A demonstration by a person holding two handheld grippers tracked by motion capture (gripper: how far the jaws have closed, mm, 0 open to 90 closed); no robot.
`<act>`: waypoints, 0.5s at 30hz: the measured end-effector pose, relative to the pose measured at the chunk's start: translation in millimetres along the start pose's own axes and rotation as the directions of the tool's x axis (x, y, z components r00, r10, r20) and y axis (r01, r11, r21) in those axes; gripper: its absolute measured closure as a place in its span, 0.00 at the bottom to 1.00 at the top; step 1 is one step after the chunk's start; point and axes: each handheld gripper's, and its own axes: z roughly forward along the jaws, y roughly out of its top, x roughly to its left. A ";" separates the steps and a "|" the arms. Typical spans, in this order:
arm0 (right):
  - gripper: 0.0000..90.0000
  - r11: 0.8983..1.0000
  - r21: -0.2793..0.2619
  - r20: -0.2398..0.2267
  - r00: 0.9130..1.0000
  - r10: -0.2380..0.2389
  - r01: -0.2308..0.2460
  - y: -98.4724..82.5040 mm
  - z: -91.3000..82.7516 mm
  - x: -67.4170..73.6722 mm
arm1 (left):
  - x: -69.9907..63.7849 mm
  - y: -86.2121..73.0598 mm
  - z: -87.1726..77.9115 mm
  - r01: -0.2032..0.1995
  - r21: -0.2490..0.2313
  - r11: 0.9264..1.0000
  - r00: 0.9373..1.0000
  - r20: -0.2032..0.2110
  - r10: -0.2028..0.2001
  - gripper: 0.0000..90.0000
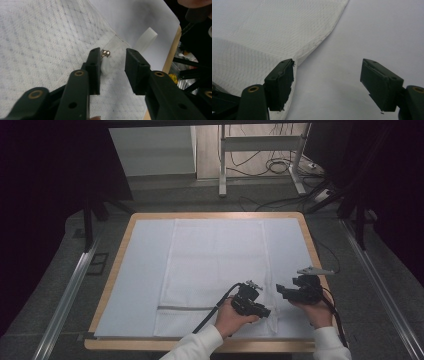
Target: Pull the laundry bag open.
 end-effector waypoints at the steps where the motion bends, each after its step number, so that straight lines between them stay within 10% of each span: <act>1: 0.29 1.000 -0.001 0.002 1.000 0.001 -0.001 -0.1 0.0 -0.3 | 1.8 0.6 1.3 0.009 -0.003 1.000 1.000 0.002 -0.009 0.78; 15: 0.29 1.000 0.000 0.000 1.000 0.001 -0.001 0.0 0.1 0.0 | -1.3 -0.1 3.4 -0.021 -0.005 1.000 0.999 -0.039 0.021 0.91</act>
